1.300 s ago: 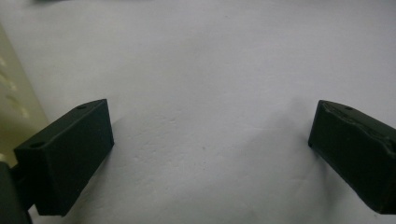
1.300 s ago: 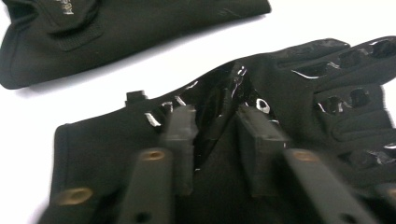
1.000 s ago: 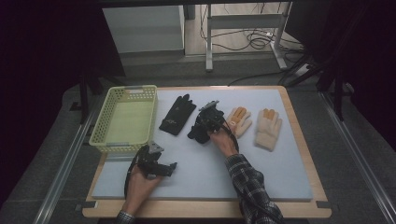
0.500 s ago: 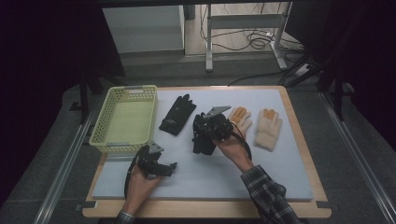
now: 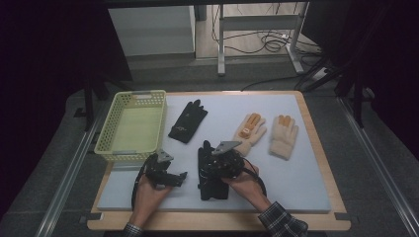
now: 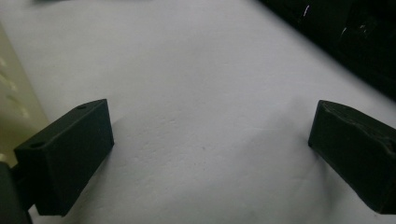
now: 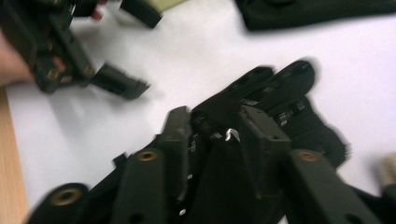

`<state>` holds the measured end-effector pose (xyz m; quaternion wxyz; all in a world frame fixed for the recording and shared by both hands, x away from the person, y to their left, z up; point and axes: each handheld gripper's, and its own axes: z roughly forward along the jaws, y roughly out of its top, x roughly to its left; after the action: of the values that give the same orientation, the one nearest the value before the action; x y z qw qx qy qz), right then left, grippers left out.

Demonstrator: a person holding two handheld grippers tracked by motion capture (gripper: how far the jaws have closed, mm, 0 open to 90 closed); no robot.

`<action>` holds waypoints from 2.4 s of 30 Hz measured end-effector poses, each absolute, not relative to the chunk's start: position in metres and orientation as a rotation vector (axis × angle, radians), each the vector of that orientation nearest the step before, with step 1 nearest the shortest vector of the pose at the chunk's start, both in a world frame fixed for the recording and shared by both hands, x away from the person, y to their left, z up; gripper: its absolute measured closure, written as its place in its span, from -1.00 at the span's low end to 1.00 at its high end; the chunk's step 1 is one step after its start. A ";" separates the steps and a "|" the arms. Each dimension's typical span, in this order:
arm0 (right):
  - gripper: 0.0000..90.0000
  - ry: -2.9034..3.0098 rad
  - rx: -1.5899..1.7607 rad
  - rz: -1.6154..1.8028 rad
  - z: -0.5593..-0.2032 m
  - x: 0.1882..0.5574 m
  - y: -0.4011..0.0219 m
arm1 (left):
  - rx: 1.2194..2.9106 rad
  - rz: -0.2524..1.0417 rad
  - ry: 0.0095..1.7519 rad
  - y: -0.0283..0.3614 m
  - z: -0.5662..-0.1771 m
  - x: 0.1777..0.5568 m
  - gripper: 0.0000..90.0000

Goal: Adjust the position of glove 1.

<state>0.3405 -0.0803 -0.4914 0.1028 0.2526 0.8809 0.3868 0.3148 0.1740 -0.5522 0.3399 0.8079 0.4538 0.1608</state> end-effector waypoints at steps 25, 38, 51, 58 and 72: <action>0.38 2.531 0.899 1.132 -0.497 0.461 -0.019 | 2.109 0.416 1.179 0.174 -0.552 0.315 -1.00; -0.01 2.493 0.921 1.102 -0.513 0.497 0.017 | 2.107 0.414 1.180 0.174 -0.552 0.315 -1.00; 0.49 2.593 1.019 1.142 -0.534 0.510 0.022 | 2.107 0.416 1.180 0.174 -0.552 0.315 -1.00; 0.90 2.601 1.042 1.122 -0.528 0.509 0.020 | 2.107 0.415 1.180 0.174 -0.552 0.315 -1.00; 0.92 2.566 0.855 1.140 -0.490 0.485 0.005 | 2.108 0.415 1.179 0.174 -0.552 0.315 -1.00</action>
<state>0.4853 0.0052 -0.4895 0.1032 0.2898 0.8695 0.3864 0.3147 0.1744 -0.5522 0.3386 0.8093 0.4527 0.1594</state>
